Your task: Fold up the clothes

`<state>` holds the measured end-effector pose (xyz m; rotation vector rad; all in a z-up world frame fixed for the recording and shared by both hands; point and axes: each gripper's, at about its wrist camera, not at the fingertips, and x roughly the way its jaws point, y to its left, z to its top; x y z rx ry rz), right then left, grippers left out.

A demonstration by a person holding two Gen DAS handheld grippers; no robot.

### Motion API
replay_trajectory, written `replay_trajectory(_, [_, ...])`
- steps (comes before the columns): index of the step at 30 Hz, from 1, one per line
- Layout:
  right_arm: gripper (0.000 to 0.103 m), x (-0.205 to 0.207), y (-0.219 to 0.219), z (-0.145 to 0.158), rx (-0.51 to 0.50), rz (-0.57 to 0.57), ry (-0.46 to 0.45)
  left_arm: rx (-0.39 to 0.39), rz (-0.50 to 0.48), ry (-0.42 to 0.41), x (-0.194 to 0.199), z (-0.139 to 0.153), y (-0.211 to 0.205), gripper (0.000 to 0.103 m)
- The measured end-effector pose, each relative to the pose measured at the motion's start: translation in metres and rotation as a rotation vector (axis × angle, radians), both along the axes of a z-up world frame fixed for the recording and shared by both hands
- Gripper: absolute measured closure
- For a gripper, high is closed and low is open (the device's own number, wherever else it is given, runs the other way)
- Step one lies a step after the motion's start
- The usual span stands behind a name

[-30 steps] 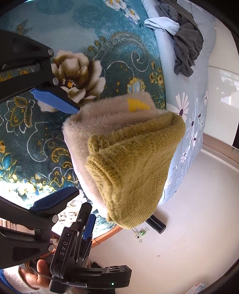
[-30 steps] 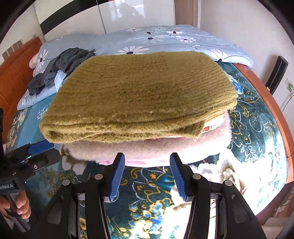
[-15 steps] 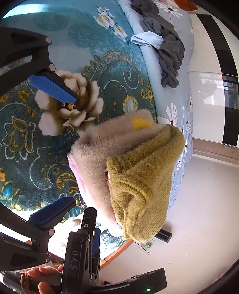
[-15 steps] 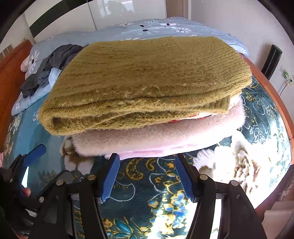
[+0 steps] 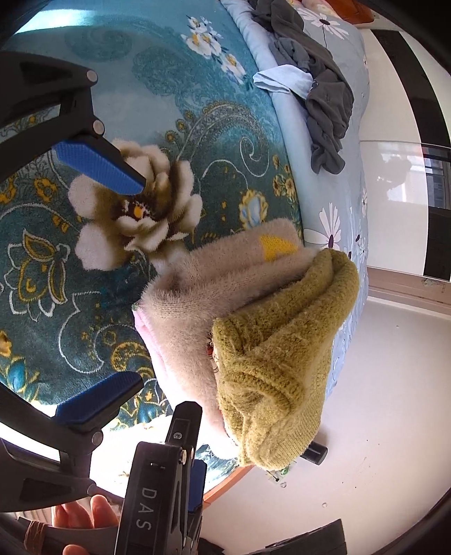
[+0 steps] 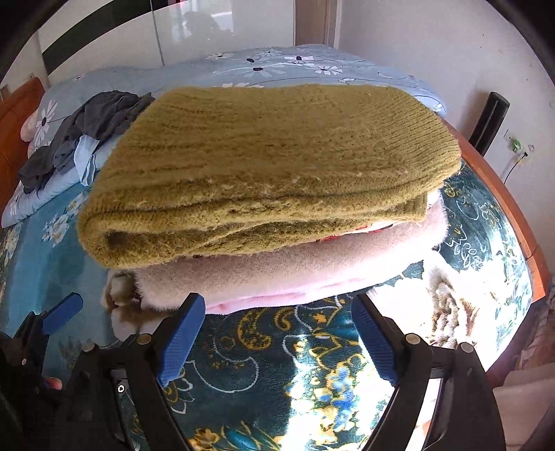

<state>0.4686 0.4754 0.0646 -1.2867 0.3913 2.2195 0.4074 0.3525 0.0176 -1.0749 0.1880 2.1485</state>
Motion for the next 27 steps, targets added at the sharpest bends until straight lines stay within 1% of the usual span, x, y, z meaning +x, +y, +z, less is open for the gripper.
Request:
replay_trajectory(3, [0.016, -0.003, -0.002, 0.001, 0.035, -0.01, -0.019, 0.004, -0.009, -0.004, 0.0, 0.0, 0.0, 0.0])
replay_trajectory(6, [0.016, -0.003, -0.007, 0.0, 0.066, -0.016, -0.048, 0.019, -0.009, -0.031, -0.003, -0.002, -0.002, 0.0])
replay_trajectory(9, [0.016, -0.005, -0.011, -0.002, 0.064, -0.017, -0.071, 0.034, 0.005, -0.049, -0.006, -0.003, -0.006, 0.0])
replay_trajectory(14, [0.016, -0.006, -0.018, -0.004, 0.091, -0.026, -0.094, 0.058, 0.022, -0.068, -0.01, -0.003, -0.011, 0.0])
replay_trajectory(27, [0.016, -0.01, -0.025, -0.001, 0.147, -0.036, -0.119, 0.067, 0.027, -0.067, -0.01, -0.002, -0.015, 0.0])
